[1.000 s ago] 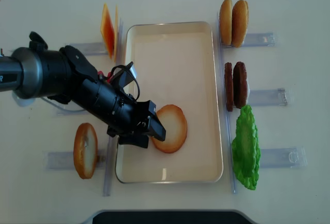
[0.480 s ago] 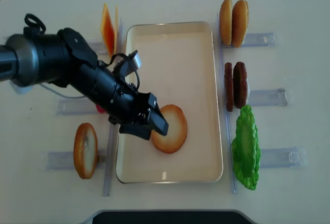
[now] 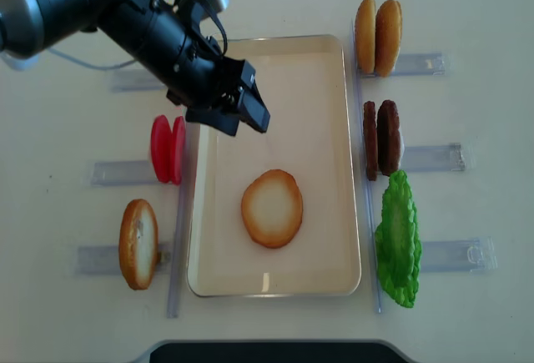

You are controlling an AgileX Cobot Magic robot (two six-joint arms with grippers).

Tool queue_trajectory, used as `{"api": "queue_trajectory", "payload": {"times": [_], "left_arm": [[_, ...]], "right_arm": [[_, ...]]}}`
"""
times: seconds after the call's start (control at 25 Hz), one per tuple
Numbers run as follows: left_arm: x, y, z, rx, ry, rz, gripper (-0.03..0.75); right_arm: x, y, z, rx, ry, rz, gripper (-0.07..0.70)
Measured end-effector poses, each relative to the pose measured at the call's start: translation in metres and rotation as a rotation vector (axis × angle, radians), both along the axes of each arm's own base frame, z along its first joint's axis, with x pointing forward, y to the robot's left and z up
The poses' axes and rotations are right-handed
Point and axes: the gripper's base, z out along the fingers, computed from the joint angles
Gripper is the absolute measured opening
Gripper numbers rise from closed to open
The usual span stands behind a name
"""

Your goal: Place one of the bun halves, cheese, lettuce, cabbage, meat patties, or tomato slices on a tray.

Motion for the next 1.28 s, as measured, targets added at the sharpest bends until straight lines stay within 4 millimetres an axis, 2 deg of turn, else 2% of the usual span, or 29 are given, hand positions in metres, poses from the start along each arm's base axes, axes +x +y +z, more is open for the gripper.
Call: {"api": "queue_trajectory", "payload": {"times": [0.08,0.28,0.56,0.68,0.8,1.12,1.28], "left_arm": [[0.008,0.002,0.012,0.046,-0.047,0.008,0.531],[0.021,0.010,0.035,0.162,-0.141,0.037,0.621],[0.024,0.026,0.043,0.344,-0.136,0.084,0.646],[0.027,0.039,0.046,0.438,-0.148,0.125,0.645],[0.034,0.060,0.050,0.473,-0.139,0.188,0.645],[0.047,0.139,0.052,0.534,-0.081,0.340,0.645],[0.048,0.166,0.052,0.550,-0.072,0.369,0.646]], "right_arm": [[0.000,0.000,0.000,0.000,0.000,0.000,0.535],[0.000,0.000,0.000,0.000,0.000,0.000,0.535],[0.000,0.000,0.000,0.000,0.000,0.000,0.535],[0.000,0.000,0.000,0.000,0.000,0.000,0.535],[0.000,0.000,0.000,0.000,0.000,0.000,0.535],[0.000,0.000,0.000,0.001,0.000,-0.001,0.535],[0.000,0.000,0.000,0.001,0.000,-0.001,0.535]]}}
